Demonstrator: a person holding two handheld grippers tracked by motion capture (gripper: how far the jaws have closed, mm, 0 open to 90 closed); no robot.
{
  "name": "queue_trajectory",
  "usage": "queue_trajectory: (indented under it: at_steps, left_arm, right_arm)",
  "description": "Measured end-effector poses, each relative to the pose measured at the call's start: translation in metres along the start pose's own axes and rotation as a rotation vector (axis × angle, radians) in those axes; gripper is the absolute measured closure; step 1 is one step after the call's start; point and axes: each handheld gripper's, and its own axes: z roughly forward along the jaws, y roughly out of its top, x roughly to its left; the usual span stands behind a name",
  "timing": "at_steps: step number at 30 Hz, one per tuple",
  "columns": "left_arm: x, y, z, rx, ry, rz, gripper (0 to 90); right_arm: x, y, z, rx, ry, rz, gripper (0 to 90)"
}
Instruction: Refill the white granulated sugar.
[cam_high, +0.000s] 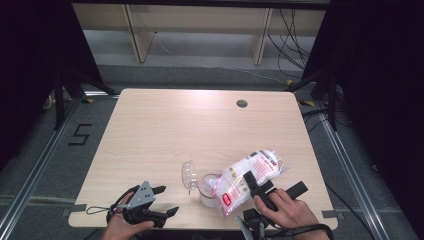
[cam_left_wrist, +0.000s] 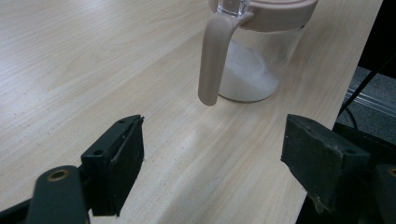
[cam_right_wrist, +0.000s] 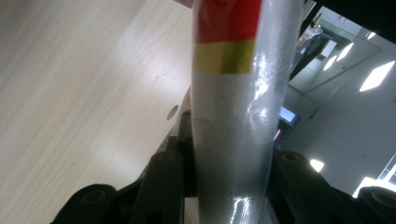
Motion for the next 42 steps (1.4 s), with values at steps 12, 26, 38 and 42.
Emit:
queue_trajectory:
  at_steps: [12, 26, 38, 42]
  left_arm:
    - [0.0001, 0.0001, -0.0001, 0.004, -0.004, -0.001, 20.7]
    - [-0.0002, -0.0001, 0.0001, 0.000, 0.000, -0.004, 20.7]
    - [0.0002, -0.0001, -0.0002, 0.004, -0.003, 0.002, 20.7]
    - [-0.0004, -0.0001, -0.0002, -0.002, 0.001, -0.007, 20.7]
  right_arm:
    - [0.0006, 0.0004, -0.0010, 0.023, 0.009, 0.009, 73.8]
    - [-0.0001, -0.0022, -0.0030, 0.043, 0.006, -0.027, 73.9]
    - [0.0015, -0.0031, -0.0028, 0.038, 0.009, -0.002, 73.9]
    - [0.0020, -0.0033, -0.0020, 0.038, 0.013, -0.002, 74.1]
